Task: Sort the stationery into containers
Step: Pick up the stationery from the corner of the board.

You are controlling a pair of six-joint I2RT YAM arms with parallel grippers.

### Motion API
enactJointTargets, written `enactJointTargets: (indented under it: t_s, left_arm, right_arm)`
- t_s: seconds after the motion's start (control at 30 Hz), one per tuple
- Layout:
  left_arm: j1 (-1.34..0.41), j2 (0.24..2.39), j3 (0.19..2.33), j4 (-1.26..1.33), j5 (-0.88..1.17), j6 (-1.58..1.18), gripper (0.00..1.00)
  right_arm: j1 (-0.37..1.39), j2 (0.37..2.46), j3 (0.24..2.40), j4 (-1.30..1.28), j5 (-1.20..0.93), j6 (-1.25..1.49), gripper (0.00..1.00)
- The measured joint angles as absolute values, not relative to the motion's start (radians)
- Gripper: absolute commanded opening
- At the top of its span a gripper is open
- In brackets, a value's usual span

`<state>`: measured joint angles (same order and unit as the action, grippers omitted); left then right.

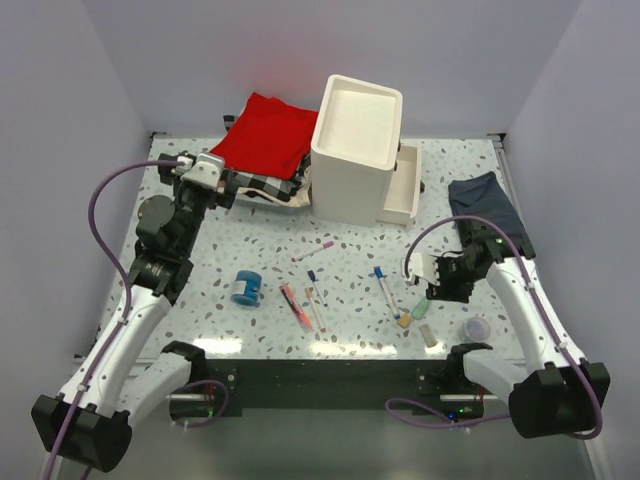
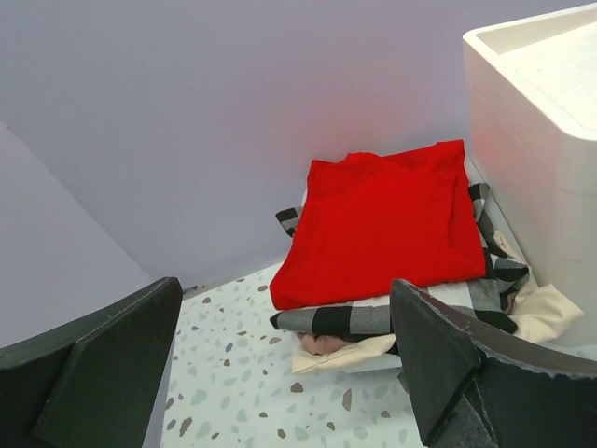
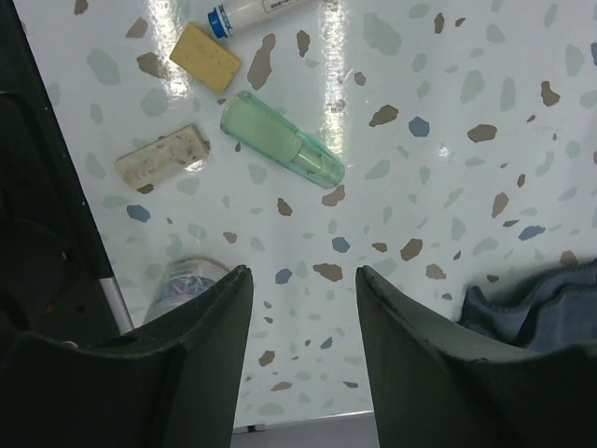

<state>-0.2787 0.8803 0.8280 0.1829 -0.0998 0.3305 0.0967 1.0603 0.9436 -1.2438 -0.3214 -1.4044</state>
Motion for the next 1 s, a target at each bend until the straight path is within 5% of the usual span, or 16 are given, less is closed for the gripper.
enactJointTargets:
  t_s: [0.3, 1.0]
  left_arm:
    - [-0.248, 0.888, 0.823, 0.168, -0.074, 0.307, 0.98]
    - [-0.186, 0.986, 0.833, 0.139, -0.029, 0.298, 0.98]
  right_arm:
    - [0.181, 1.068, 0.82, -1.146, -0.268, -1.616, 0.56]
    - [0.256, 1.274, 0.737, -0.992, -0.252, -1.748, 0.47]
